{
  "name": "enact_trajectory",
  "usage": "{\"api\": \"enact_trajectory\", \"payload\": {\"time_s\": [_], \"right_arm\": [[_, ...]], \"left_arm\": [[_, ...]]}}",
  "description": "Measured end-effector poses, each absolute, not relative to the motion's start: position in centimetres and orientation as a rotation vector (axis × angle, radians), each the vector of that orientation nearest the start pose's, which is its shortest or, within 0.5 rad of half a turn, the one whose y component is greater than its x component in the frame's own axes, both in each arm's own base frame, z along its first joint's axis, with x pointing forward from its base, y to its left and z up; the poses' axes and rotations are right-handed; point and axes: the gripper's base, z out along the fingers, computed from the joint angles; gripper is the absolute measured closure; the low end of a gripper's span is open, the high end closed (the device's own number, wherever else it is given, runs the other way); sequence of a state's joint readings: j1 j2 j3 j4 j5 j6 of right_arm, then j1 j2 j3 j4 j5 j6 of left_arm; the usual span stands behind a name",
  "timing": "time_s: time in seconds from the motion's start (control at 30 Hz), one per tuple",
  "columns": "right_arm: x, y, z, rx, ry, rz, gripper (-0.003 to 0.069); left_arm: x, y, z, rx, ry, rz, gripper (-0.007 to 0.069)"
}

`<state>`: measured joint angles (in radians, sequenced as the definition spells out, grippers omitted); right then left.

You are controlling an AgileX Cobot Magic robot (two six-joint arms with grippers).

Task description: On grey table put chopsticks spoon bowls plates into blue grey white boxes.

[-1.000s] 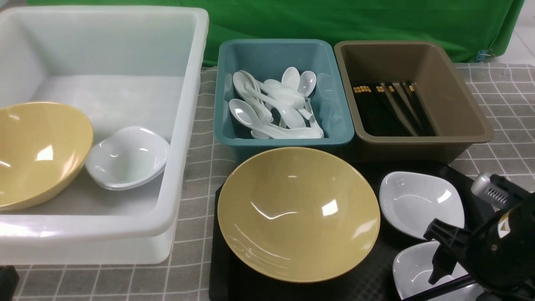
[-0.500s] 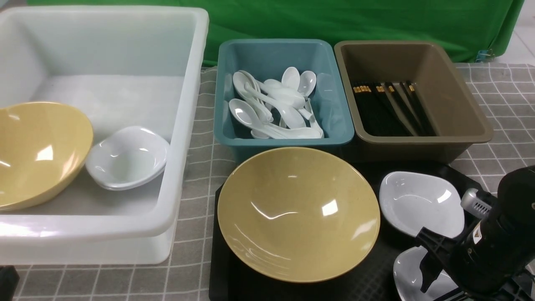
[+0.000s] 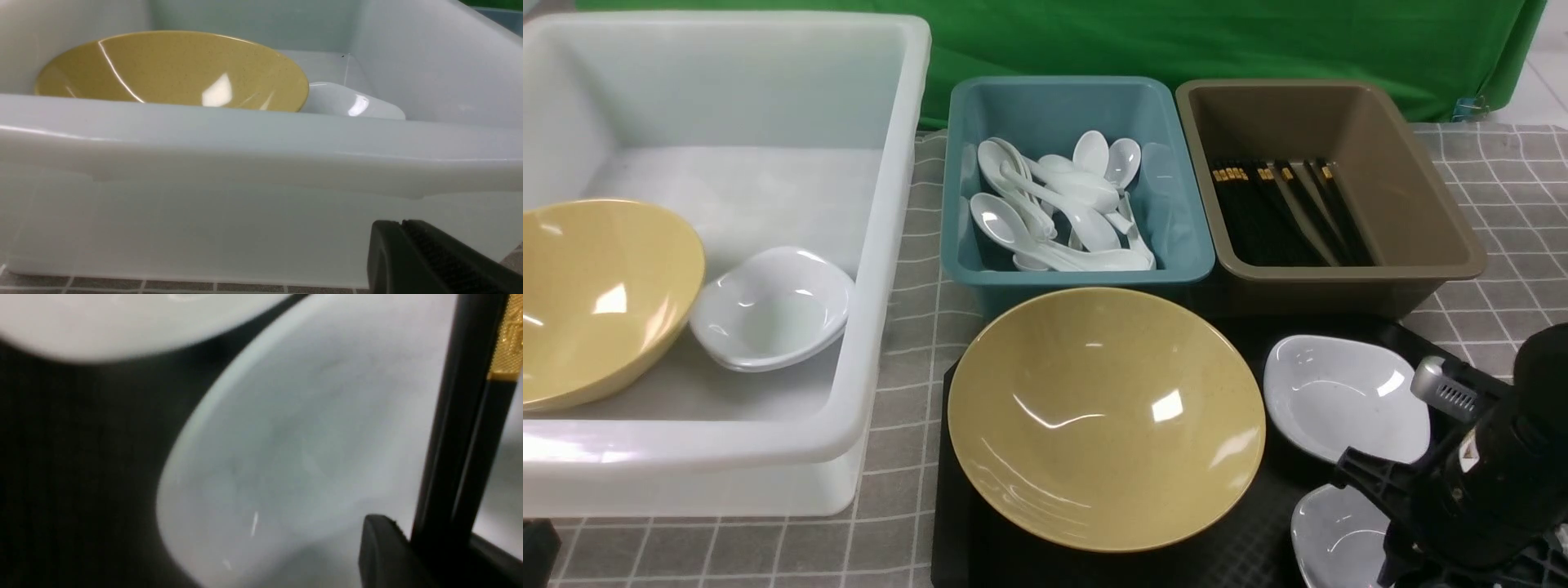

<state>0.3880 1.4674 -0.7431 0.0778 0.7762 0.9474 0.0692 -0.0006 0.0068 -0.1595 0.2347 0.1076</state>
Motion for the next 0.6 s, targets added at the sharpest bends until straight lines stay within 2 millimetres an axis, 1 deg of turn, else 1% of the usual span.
{"api": "enact_trajectory", "payload": {"time_s": [0.13, 0.17, 0.23, 0.33, 0.37, 0.43, 0.47, 0.5, 0.53, 0.57, 0.6], "right_arm": [[20.2, 8.9, 21.3, 0.745, 2.930, 0.244, 0.0570], [20.0, 8.8, 21.6, 0.736, 2.925, 0.252, 0.0570], [19.0, 8.5, 24.1, 0.620, 2.916, 0.287, 0.0570], [18.9, 8.4, 28.8, 0.468, 2.821, 0.363, 0.0570], [19.2, 8.4, 30.5, 0.418, 2.774, 0.390, 0.0570], [20.2, 8.1, 33.2, 0.349, 2.688, 0.417, 0.0570], [20.4, 8.1, 33.8, 0.345, 2.669, 0.422, 0.0570], [21.9, 7.8, 36.0, 0.274, 2.591, 0.423, 0.0570], [22.8, 7.7, 37.3, 0.242, 2.544, 0.422, 0.0570], [23.2, 7.7, 37.4, 0.240, 2.542, 0.416, 0.0570], [24.2, 7.6, 38.1, 0.201, 2.506, 0.405, 0.0570]], "left_arm": [[5.6, 0.0, 19.0, -0.073, 1.720, -0.016, 0.0606], [5.6, 0.0, 19.0, -0.073, 1.720, -0.016, 0.0606], [5.6, 0.0, 19.0, -0.073, 1.720, -0.016, 0.0606], [5.6, 0.0, 19.0, -0.073, 1.720, -0.016, 0.0606], [5.6, 0.0, 19.0, -0.072, 1.720, -0.015, 0.0606], [5.6, 0.0, 19.0, -0.072, 1.720, -0.015, 0.0606], [5.6, 0.0, 19.0, -0.072, 1.720, -0.015, 0.0606], [5.6, 0.0, 19.0, -0.072, 1.720, -0.015, 0.0606], [5.6, 0.0, 19.0, -0.072, 1.720, -0.015, 0.0606], [5.6, 0.0, 19.0, -0.072, 1.720, -0.015, 0.0606], [5.6, 0.0, 19.0, -0.072, 1.720, -0.015, 0.0606]]}}
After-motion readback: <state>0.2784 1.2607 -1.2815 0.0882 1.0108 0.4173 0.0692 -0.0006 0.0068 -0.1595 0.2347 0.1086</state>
